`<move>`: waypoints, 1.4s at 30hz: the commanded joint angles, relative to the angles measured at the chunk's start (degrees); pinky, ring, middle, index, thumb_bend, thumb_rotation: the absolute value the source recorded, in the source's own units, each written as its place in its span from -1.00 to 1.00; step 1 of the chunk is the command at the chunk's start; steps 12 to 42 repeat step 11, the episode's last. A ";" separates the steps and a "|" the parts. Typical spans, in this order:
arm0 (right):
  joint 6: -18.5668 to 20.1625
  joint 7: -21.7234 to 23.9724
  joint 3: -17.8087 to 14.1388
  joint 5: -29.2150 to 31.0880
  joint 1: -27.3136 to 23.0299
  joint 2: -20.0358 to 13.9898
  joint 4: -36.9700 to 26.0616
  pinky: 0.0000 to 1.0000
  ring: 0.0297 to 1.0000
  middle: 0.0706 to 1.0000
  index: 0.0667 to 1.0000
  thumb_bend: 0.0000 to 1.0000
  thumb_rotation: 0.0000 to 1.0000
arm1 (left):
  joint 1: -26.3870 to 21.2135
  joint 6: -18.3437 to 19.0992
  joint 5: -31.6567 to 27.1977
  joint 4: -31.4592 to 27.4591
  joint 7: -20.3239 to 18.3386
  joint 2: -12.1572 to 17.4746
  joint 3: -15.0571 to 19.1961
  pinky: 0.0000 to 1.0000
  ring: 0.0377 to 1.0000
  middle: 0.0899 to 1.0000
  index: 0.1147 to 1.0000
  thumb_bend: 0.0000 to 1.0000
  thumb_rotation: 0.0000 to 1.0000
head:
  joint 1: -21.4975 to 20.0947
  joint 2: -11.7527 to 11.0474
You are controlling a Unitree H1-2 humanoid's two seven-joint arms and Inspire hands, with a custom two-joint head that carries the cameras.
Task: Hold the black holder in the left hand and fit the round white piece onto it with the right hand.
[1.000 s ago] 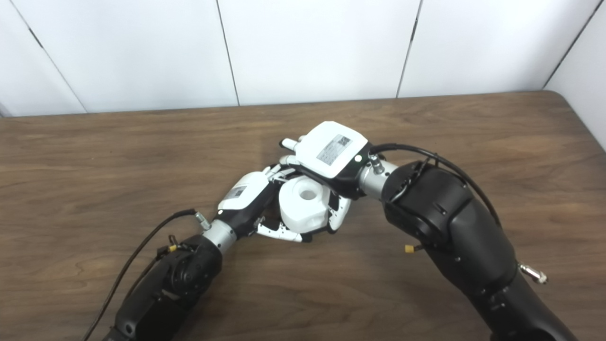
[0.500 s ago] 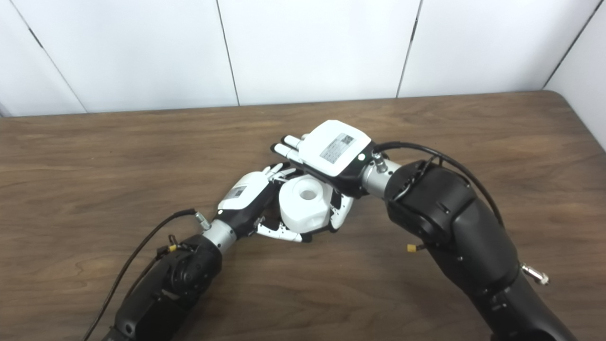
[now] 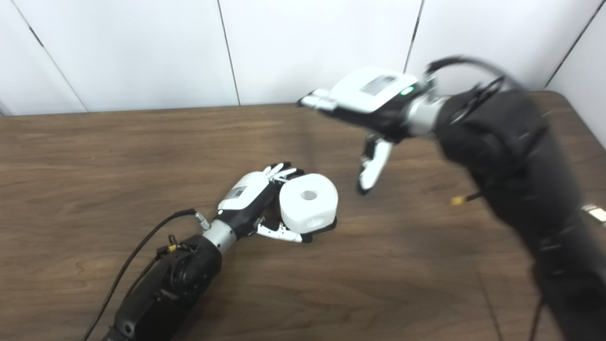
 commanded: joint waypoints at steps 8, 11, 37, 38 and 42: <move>9.03 -3.98 -4.55 6.84 0.19 -4.77 0.56 0.42 0.74 0.89 0.74 0.99 -0.50 | 2.17 1.75 0.41 3.03 -3.97 1.40 -1.19 1.00 1.00 0.83 -0.17 0.05 -0.89 | -0.89 -0.25; 6.92 -14.52 -9.66 7.73 4.92 -1.37 2.19 0.35 0.68 0.79 0.52 0.83 -0.57 | 2.06 1.32 0.51 3.32 -3.65 1.51 -1.18 1.00 1.00 0.83 -0.17 0.05 -0.89 | -1.22 -0.36; 6.92 -14.52 -9.66 7.73 4.92 -1.37 2.19 0.35 0.68 0.79 0.52 0.83 -0.57 | 2.06 1.32 0.51 3.32 -3.65 1.51 -1.18 1.00 1.00 0.83 -0.17 0.05 -0.89 | -1.22 -0.36; 6.92 -14.52 -9.66 7.73 4.92 -1.37 2.19 0.35 0.68 0.79 0.52 0.83 -0.57 | 2.06 1.32 0.51 3.32 -3.65 1.51 -1.18 1.00 1.00 0.83 -0.17 0.05 -0.89 | -1.22 -0.36; 6.92 -14.52 -9.66 7.73 4.92 -1.37 2.19 0.35 0.68 0.79 0.52 0.83 -0.57 | 2.06 1.32 0.51 3.32 -3.65 1.51 -1.18 1.00 1.00 0.83 -0.17 0.05 -0.89 | -1.22 -0.36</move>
